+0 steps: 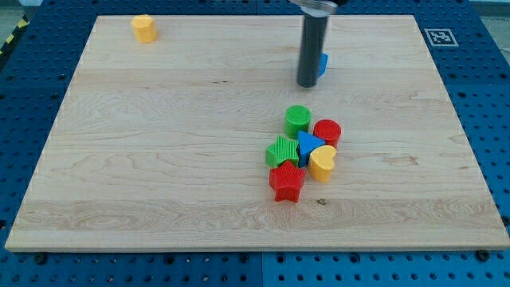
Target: Slide the blue cube to the top center
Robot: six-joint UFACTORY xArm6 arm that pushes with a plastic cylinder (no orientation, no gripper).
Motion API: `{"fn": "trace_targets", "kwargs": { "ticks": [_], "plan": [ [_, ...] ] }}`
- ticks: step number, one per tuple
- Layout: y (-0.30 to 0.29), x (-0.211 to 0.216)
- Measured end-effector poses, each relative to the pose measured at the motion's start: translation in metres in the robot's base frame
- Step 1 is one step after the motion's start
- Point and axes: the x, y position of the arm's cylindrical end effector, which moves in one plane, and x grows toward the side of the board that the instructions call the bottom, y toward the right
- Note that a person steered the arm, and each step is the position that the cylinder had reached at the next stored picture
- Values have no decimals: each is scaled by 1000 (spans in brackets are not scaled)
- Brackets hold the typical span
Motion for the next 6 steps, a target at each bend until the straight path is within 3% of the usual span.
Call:
{"fn": "trace_targets", "kwargs": {
  "ticks": [1,2,5,6],
  "plan": [
    [47,0],
    [48,-11],
    [-48,-49],
    [-47,-13]
  ]
}}
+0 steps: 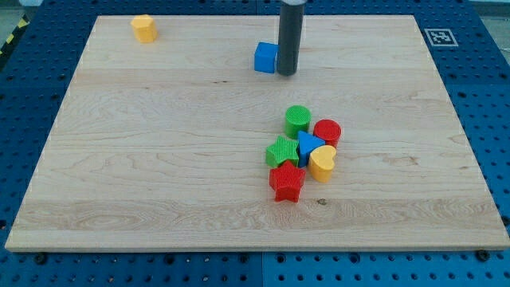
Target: Slide the blue cube to the top center
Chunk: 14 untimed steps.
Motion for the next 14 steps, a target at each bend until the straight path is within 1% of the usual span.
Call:
{"fn": "trace_targets", "kwargs": {
  "ticks": [1,2,3,4,5,6,7,8,10,11,12,14],
  "plan": [
    [-15,17],
    [-60,-23],
    [-62,-53],
    [-57,-72],
    [-46,-55],
    [-24,-24],
    [-9,-25],
    [-9,-35],
    [-9,-73],
    [-8,-79],
    [6,-81],
    [0,-100]
  ]
}}
